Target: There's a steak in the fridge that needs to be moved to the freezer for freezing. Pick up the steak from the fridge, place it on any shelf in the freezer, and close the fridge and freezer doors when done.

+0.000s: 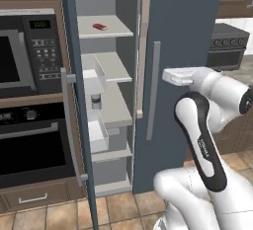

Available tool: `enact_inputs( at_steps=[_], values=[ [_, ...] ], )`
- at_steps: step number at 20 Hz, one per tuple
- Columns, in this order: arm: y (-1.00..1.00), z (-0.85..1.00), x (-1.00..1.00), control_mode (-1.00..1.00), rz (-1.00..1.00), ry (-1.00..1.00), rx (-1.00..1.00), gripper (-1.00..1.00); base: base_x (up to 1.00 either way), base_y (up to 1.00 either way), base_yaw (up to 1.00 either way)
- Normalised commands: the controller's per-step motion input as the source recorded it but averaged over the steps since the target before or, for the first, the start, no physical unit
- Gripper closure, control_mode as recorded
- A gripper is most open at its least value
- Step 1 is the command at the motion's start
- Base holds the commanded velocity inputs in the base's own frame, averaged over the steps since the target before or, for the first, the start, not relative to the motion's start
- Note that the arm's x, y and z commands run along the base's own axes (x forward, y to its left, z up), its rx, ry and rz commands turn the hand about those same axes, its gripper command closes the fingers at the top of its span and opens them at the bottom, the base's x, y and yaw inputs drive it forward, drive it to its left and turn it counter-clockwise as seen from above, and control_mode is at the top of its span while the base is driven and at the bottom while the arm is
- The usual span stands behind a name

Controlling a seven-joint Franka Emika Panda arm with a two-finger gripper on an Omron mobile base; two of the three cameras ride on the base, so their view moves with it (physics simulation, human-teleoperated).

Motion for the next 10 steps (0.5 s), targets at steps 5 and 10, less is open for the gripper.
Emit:
enact_inputs(
  at_steps=[5,10],
  values=[
    [1.00,0.00,-0.93,-1.00,-0.10,-0.02,0.03,-1.00,0.00,0.00,0.00],
    [1.00,0.00,-0.82,-1.00,-0.06,0.00,0.06,-1.00,0.00,0.00,0.00]
  ],
)
